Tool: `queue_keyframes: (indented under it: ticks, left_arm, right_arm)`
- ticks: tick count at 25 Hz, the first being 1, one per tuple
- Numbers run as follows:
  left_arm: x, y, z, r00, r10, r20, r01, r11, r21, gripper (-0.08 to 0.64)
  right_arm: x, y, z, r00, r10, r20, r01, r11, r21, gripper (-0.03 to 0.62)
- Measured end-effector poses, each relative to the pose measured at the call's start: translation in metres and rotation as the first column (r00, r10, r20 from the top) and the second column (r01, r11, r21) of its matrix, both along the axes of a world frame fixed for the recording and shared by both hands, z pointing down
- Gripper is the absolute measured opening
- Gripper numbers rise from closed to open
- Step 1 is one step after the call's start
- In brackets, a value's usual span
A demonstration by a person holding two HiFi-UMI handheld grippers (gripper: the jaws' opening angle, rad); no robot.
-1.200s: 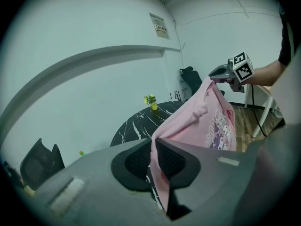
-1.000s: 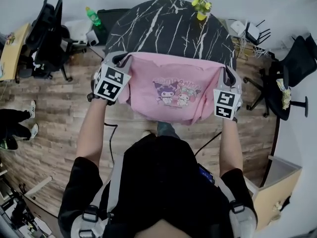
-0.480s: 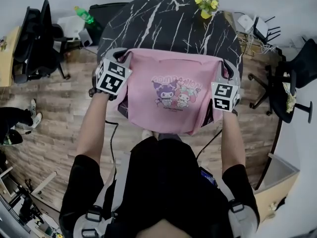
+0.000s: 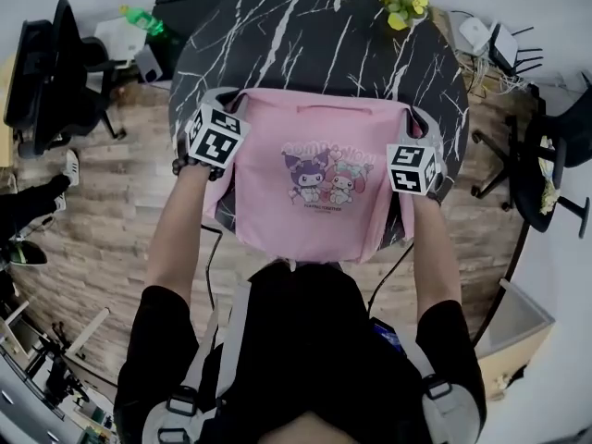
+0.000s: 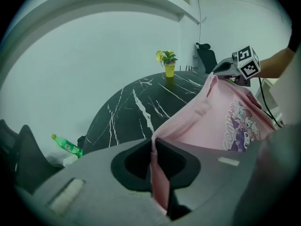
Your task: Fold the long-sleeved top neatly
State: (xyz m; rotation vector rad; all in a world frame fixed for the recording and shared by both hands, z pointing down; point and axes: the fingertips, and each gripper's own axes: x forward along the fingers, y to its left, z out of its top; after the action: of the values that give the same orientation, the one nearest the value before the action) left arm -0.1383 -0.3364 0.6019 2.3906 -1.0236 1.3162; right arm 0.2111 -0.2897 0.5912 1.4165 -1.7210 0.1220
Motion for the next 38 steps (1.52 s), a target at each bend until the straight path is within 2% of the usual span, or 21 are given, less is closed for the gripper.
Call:
queue_keyframes:
  ticks: [14, 21, 28, 31, 34, 38]
  left_arm:
    - [0.01, -0.034, 0.034, 0.998, -0.038, 0.051, 0.038, 0.999, -0.004, 0.031]
    - [0.01, -0.057, 0.041, 0.995, -0.053, 0.081, 0.054, 0.999, -0.006, 0.031]
    - [0.019, -0.096, 0.035, 0.994, -0.06, 0.091, 0.056, 0.998, 0.04, 0.032]
    - [0.019, -0.105, 0.04, 0.993, -0.056, 0.103, 0.054, 0.998, 0.019, 0.043]
    - [0.017, -0.106, 0.044, 0.992, -0.099, 0.073, 0.1, 0.995, -0.019, 0.078]
    - [0.015, -0.103, 0.039, 0.988, -0.156, 0.021, 0.157, 0.987, -0.026, 0.098]
  right_arm:
    - [0.011, -0.034, 0.043, 0.998, -0.032, -0.048, 0.03, 0.999, -0.045, 0.017]
    - [0.014, -0.06, 0.051, 0.996, -0.059, -0.066, 0.056, 0.998, -0.04, 0.018]
    - [0.023, -0.1, 0.047, 0.996, -0.051, -0.077, 0.05, 0.999, -0.014, 0.018]
    - [0.023, -0.108, 0.051, 0.996, -0.054, -0.07, 0.051, 0.998, -0.038, 0.02]
    - [0.023, -0.108, 0.056, 0.997, -0.055, -0.055, 0.052, 0.997, -0.054, 0.046]
    - [0.021, -0.105, 0.053, 0.999, -0.052, -0.002, 0.052, 0.996, -0.072, 0.122]
